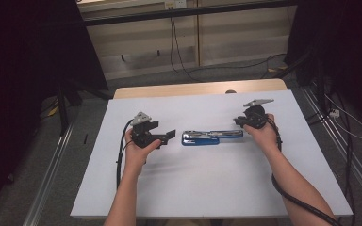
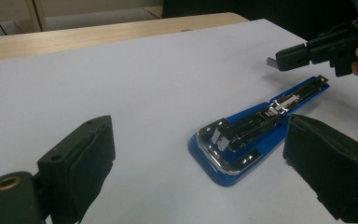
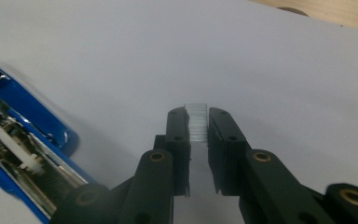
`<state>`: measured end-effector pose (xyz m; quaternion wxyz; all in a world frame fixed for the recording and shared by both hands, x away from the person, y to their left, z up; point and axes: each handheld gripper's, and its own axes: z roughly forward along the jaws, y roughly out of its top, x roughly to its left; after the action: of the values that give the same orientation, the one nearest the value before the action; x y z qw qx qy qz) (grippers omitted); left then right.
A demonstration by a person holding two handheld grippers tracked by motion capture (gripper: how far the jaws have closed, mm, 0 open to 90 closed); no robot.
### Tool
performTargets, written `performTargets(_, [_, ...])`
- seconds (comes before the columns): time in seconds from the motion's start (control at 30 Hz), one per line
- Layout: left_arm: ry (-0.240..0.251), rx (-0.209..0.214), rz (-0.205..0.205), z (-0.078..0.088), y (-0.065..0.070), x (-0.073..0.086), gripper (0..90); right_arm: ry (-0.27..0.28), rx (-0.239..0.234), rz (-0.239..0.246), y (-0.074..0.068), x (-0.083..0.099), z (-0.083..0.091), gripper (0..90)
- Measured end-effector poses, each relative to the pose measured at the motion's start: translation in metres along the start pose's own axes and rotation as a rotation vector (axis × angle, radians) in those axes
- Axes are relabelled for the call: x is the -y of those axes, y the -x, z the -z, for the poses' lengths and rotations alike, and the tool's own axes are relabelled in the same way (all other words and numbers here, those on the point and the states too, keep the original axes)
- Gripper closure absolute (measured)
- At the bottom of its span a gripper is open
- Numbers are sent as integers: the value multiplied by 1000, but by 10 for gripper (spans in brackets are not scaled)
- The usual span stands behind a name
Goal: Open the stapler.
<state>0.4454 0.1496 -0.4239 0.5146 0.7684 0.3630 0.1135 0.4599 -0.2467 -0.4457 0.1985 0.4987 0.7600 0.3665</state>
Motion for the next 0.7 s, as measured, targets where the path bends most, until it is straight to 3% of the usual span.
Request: performTargets(0.7, [-43,-13,-26,8,1,4,84,65,-149,105,-30,-16,9,793])
